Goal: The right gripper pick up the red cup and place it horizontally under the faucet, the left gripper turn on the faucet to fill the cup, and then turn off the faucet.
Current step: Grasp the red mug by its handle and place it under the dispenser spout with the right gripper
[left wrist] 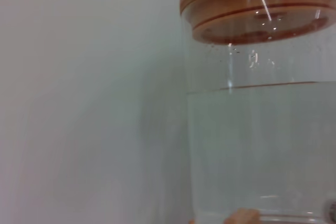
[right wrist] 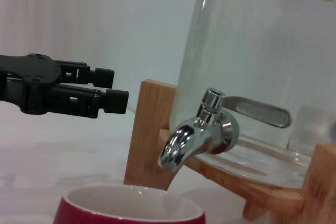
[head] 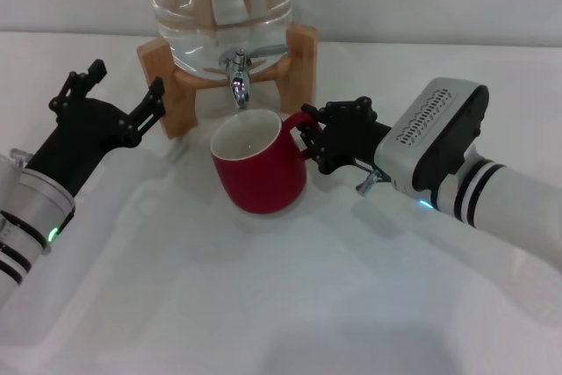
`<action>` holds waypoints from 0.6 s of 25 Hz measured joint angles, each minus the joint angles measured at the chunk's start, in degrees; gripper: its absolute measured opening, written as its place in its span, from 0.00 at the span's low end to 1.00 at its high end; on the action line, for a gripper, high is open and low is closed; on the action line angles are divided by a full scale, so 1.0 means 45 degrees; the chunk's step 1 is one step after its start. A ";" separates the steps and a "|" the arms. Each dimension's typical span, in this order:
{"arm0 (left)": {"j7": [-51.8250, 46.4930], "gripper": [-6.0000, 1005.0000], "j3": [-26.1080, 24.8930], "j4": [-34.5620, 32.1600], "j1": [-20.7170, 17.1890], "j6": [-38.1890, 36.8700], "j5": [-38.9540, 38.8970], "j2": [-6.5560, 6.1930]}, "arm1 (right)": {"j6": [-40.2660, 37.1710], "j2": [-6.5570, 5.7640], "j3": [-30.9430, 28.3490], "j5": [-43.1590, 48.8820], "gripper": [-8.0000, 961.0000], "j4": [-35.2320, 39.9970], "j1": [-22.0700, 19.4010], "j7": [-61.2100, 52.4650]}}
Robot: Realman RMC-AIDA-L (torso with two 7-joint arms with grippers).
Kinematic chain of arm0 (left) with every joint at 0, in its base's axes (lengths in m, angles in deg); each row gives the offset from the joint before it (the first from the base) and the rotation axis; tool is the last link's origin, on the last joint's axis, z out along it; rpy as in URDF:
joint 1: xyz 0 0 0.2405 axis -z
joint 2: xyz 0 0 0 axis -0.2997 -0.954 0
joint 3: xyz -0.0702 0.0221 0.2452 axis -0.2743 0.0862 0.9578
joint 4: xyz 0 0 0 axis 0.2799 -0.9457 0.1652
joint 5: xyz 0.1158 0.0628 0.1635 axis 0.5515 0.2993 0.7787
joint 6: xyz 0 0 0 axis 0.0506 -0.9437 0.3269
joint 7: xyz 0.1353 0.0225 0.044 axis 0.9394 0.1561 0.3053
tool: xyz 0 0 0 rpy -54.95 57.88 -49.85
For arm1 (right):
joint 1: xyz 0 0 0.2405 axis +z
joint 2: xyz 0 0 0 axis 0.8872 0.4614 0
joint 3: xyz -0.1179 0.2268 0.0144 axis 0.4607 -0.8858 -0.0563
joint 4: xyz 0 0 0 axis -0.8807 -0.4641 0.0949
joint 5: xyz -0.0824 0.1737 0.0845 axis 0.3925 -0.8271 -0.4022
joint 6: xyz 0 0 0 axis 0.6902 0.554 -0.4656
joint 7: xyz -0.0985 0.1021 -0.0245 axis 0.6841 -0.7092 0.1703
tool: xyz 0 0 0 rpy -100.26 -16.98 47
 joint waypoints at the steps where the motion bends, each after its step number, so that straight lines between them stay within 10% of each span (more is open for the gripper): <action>1: 0.0000 0.87 -0.0048 0.0000 0.0006 -0.0022 -0.0001 0.0000 | 0.0006 0.0001 0.0002 0.0001 0.14 0.0003 0.0012 -0.0004; 15: 0.0014 0.87 -0.0254 0.0025 0.0244 -0.0189 -0.0004 0.0000 | 0.0043 0.0000 0.0010 0.0003 0.14 0.0117 0.0056 0.0021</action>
